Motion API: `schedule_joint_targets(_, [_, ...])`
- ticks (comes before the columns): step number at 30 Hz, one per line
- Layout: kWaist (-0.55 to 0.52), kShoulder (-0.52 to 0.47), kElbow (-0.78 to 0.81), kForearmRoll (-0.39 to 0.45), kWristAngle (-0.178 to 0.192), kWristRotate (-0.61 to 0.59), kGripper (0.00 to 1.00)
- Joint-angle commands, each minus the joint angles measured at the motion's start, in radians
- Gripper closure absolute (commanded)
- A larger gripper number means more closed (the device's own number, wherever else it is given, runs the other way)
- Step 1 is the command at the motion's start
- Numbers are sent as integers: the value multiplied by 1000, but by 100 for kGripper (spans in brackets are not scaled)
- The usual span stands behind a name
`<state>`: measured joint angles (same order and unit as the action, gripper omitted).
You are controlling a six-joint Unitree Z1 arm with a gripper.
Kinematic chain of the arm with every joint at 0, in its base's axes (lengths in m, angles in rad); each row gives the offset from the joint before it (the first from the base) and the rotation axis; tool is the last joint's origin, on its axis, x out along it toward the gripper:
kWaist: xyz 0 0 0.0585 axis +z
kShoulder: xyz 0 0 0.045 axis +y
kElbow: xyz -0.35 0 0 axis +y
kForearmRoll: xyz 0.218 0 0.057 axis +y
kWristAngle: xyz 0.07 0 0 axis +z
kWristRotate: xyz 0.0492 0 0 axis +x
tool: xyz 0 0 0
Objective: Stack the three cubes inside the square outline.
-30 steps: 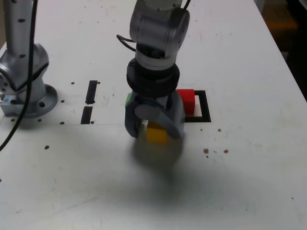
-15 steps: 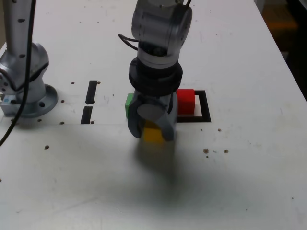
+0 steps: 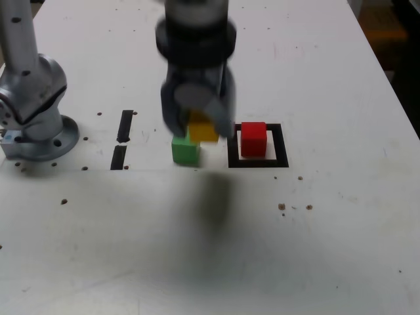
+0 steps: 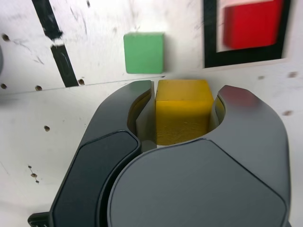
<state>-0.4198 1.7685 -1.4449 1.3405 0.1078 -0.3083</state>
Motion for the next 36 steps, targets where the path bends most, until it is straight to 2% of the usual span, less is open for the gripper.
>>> schedule_joint_targets(1, [13, 21, -152, 137, 20, 4, 81])
schedule_joint_targets(4, [54, 76, -313, 227, 35, 24, 81])
schedule_joint_targets(7, [107, 142, -376, 231, -2, 48, 81])
schedule_joint_targets(11, [138, 182, -370, 198, -34, 62, 81])
schedule_joint_targets(17, [170, 190, -294, 131, -34, 72, 81])
schedule_joint_targets(26, [224, 192, -141, -17, -53, 102, 81])
schedule_joint_targets(36, [246, 202, -93, -76, -49, 118, 81])
